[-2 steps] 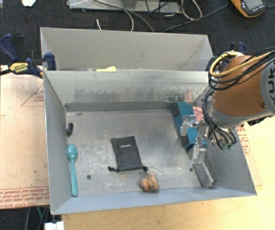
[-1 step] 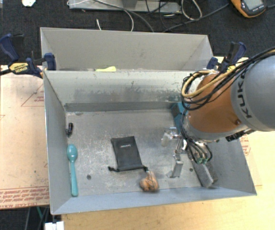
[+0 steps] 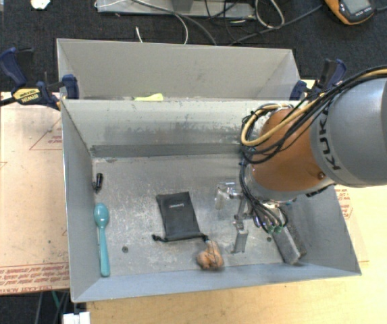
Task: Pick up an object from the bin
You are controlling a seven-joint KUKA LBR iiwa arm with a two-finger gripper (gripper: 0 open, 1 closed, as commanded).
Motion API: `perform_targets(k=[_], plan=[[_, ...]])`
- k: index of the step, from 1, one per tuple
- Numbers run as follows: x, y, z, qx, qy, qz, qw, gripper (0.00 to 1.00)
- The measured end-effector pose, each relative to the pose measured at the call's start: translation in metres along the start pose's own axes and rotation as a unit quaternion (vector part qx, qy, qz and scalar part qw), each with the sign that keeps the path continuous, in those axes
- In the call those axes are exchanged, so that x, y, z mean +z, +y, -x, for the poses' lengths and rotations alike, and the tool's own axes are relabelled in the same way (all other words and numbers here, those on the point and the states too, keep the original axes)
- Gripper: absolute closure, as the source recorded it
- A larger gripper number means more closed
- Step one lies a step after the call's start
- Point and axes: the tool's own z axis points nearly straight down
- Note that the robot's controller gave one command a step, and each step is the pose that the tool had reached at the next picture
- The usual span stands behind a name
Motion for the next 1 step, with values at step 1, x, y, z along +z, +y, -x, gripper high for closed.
perform_targets(k=[1], plan=[[0.0184,0.0618,-0.0132,0.005,0.0019,0.002,1.0000,0.00]])
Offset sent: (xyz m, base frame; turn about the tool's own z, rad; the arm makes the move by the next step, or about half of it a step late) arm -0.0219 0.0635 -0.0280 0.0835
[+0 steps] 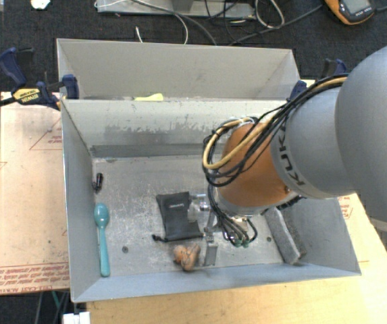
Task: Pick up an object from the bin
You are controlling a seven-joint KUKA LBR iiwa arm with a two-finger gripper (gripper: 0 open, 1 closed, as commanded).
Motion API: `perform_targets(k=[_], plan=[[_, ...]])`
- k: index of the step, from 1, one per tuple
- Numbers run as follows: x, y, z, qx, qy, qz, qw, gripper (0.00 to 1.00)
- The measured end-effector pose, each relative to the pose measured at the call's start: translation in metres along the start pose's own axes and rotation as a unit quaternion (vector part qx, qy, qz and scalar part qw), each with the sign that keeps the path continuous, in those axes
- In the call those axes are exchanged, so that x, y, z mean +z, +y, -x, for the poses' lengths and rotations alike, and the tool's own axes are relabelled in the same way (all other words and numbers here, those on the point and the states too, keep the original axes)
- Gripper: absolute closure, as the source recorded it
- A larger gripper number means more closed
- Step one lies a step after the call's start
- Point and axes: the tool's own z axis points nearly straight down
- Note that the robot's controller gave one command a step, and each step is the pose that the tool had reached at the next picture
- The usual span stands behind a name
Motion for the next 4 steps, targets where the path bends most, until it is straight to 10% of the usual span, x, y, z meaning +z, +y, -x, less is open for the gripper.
perform_targets(k=[1,3,4], plan=[[0.006,0.035,-0.004,0.017,-0.0014,0.000,0.9998,1.00],[-0.054,0.030,-0.001,0.013,0.0006,-0.001,0.9999,1.00],[-0.058,0.030,0.009,-0.099,-0.0046,0.000,0.9951,1.00]])
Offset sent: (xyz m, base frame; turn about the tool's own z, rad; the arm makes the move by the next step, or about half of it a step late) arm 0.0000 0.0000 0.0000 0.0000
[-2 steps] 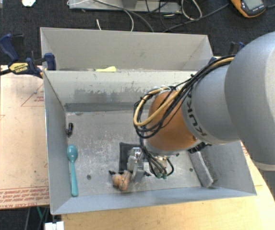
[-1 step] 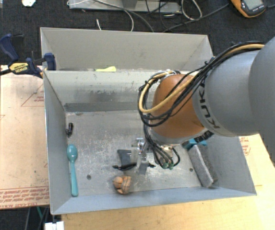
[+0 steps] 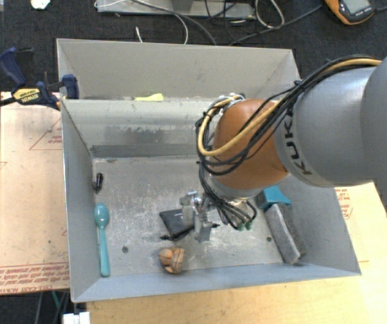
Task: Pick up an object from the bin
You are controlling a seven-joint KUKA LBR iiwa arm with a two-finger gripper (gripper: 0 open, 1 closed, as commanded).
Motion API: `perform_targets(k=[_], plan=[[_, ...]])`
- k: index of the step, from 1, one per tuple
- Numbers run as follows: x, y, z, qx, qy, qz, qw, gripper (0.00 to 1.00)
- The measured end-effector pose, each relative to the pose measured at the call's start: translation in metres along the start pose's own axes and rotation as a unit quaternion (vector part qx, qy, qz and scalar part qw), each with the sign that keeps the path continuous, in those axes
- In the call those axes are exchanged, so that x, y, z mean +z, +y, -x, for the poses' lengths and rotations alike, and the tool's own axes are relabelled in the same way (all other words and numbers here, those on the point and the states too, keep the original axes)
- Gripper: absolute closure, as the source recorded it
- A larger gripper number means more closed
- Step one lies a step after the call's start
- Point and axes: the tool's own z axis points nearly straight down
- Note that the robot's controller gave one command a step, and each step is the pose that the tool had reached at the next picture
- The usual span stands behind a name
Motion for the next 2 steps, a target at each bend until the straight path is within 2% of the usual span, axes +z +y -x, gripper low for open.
perform_targets(k=[1,2], plan=[[0.067,0.023,-0.011,-0.093,-0.0008,0.000,0.9956,1.00],[0.049,0.022,-0.014,-0.096,0.0058,0.002,0.9954,1.00]])
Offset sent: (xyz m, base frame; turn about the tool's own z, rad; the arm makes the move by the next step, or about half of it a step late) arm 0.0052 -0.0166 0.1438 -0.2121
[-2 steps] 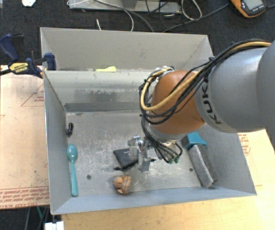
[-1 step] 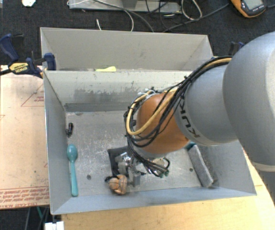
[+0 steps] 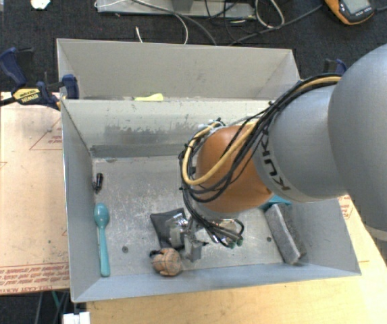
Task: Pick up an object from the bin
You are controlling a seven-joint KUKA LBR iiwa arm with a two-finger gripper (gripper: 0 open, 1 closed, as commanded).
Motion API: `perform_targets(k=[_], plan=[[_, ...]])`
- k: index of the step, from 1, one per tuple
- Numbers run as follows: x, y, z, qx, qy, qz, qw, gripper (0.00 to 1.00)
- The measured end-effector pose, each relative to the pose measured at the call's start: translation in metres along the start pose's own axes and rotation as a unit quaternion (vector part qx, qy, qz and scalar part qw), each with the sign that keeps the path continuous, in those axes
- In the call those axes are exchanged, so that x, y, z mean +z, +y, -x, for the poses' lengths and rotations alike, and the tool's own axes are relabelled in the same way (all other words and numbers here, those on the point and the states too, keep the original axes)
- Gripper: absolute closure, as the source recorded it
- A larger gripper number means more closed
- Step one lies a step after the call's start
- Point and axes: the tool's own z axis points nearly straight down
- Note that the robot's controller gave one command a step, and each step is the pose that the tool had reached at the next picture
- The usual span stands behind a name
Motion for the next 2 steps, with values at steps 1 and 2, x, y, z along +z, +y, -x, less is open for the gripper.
perform_targets(k=[1,2], plan=[[-0.058,0.009,0.021,0.130,-0.0028,0.000,0.9915,1.00],[-0.132,0.004,0.020,0.158,-0.0021,-0.001,0.9874,1.00]])
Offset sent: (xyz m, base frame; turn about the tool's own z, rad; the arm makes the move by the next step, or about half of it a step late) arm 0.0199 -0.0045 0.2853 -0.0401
